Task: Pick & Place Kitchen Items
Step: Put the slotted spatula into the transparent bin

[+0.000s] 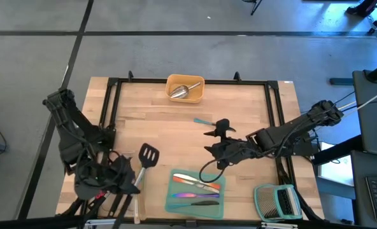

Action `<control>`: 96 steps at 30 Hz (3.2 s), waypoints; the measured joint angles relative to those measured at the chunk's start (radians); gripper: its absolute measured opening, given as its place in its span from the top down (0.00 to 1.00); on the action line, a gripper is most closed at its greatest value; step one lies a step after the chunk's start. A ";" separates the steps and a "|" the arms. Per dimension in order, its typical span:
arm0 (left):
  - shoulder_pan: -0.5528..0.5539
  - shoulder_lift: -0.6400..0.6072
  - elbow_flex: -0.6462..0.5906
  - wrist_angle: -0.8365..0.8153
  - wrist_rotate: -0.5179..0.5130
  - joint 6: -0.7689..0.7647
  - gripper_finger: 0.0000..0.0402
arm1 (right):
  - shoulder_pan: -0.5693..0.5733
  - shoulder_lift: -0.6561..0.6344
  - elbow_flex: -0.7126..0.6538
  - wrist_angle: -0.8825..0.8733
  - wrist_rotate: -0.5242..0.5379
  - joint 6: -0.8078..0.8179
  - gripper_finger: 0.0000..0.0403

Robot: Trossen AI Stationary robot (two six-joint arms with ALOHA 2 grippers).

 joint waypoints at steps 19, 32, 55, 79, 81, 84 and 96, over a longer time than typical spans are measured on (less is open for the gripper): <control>-0.083 0.004 0.001 -0.140 0.205 -0.047 0.88 | 0.005 0.000 0.000 0.041 -0.141 -0.005 0.33; -0.053 0.036 -0.034 -0.274 0.444 -0.072 0.88 | 0.005 0.000 0.000 0.040 -0.149 -0.005 0.32; 0.002 0.172 -0.035 -0.201 0.499 -0.057 0.88 | 0.005 0.001 0.000 0.039 -0.148 -0.006 0.32; 0.011 0.257 -0.035 -0.282 0.568 -0.089 0.82 | 0.005 0.001 0.000 0.040 -0.148 -0.017 0.32; 0.011 0.257 -0.035 -0.291 0.571 -0.091 0.81 | 0.005 0.001 0.000 0.040 -0.148 -0.017 0.32; 0.011 0.257 -0.035 -0.307 0.577 -0.087 0.80 | 0.005 0.001 0.000 0.040 -0.148 -0.017 0.32; 0.012 0.257 -0.035 -0.404 0.614 -0.032 0.70 | 0.005 0.001 0.000 0.041 -0.148 -0.017 0.32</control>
